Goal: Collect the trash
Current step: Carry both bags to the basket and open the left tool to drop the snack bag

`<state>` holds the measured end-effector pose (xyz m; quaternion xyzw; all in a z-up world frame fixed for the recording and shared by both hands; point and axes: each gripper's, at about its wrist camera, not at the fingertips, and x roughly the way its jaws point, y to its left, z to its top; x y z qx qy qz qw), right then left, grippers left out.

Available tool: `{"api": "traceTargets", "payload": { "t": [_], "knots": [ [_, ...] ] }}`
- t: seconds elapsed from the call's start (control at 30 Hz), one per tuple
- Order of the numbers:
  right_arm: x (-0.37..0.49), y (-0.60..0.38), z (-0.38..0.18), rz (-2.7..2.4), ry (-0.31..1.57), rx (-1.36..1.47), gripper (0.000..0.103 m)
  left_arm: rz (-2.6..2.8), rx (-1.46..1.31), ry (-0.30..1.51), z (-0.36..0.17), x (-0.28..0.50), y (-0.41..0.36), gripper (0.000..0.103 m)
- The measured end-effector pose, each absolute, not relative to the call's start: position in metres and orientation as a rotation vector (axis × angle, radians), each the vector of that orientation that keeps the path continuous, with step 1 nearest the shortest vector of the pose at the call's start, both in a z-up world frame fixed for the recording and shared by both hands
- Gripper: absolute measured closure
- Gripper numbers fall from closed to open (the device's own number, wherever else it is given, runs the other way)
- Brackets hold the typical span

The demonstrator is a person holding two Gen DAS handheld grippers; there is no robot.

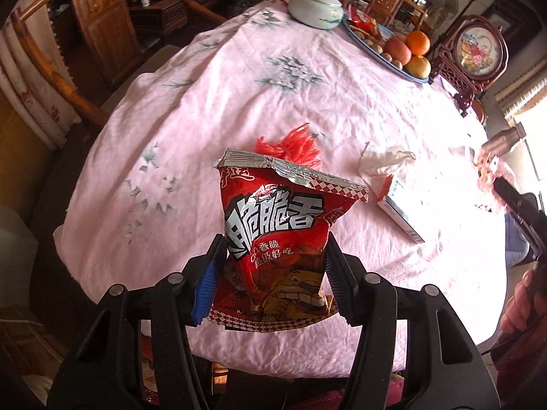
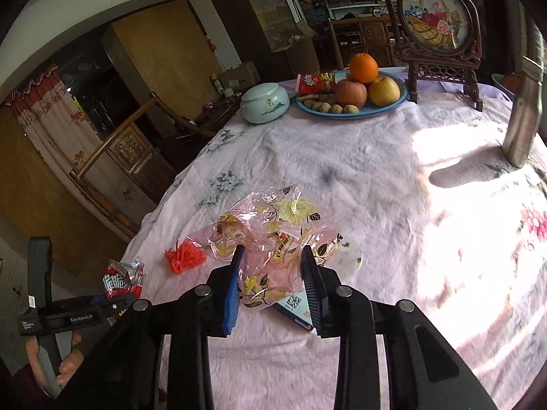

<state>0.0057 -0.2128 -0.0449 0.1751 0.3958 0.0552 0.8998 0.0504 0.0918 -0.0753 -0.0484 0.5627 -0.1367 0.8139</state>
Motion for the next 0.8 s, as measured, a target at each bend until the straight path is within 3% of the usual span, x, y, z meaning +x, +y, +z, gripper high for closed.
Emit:
{"api": "traceTargets", "payload": {
  "t": [0.33,0.8],
  "knots": [
    [-0.044,-0.191,-0.078,0.103,0.927,0.379,0.07,-0.381,-0.064,1.23,-0.09,0.046,0.074,0.046],
    [0.012,-0.144,-0.057,0.469,0.935,0.225,0.07,-0.061,-0.232,1.184,-0.074,0.007,0.126,0.046]
  ]
}}
